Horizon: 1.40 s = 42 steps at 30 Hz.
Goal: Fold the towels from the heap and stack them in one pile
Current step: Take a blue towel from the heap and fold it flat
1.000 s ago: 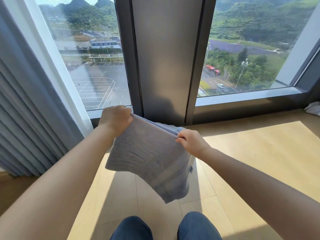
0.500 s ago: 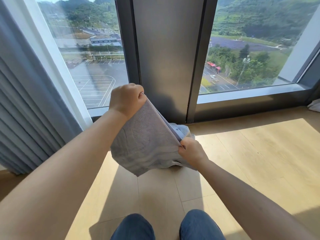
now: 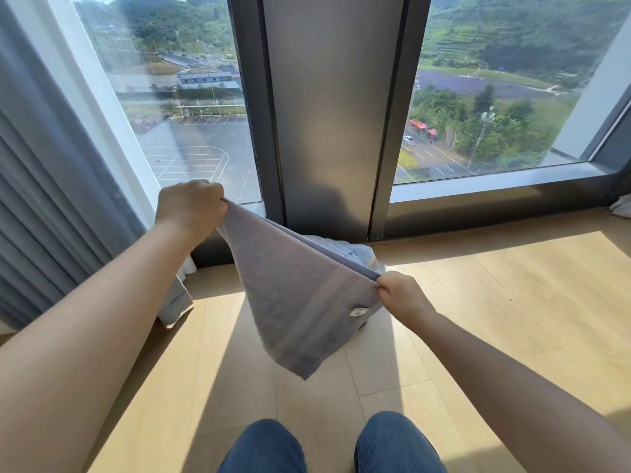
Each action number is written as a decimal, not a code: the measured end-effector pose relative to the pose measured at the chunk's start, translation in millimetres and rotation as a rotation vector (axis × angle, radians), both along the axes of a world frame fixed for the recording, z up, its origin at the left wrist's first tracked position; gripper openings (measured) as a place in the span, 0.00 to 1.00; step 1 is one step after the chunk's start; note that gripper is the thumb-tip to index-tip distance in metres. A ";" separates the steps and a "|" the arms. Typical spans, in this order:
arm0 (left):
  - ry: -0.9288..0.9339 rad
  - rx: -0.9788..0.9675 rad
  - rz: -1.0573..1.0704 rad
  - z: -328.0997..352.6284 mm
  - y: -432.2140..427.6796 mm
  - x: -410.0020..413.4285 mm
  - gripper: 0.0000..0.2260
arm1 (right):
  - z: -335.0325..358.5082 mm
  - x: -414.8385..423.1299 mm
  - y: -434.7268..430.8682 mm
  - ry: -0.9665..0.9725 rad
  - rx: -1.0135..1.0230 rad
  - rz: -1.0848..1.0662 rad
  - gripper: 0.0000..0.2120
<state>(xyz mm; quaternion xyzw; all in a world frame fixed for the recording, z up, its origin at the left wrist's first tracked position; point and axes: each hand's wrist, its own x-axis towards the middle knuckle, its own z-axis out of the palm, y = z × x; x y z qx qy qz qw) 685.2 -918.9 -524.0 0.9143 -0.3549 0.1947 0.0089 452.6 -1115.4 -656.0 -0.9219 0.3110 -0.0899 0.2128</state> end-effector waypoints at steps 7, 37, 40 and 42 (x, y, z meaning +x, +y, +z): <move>0.064 0.357 0.169 -30.6 28.9 17.0 0.11 | 42.5 9.4 -24.0 -0.022 0.054 0.100 0.11; 0.307 -0.080 -0.040 -51.6 28.2 5.5 0.11 | 77.2 -9.4 -56.0 0.263 -0.539 0.199 0.11; 0.324 -0.053 -0.026 -54.3 26.5 6.7 0.11 | 76.7 -11.2 -61.2 0.301 -0.503 0.202 0.12; 0.340 -0.066 -0.016 -56.9 25.7 5.6 0.11 | 74.0 -11.0 -65.9 0.285 -0.444 0.184 0.10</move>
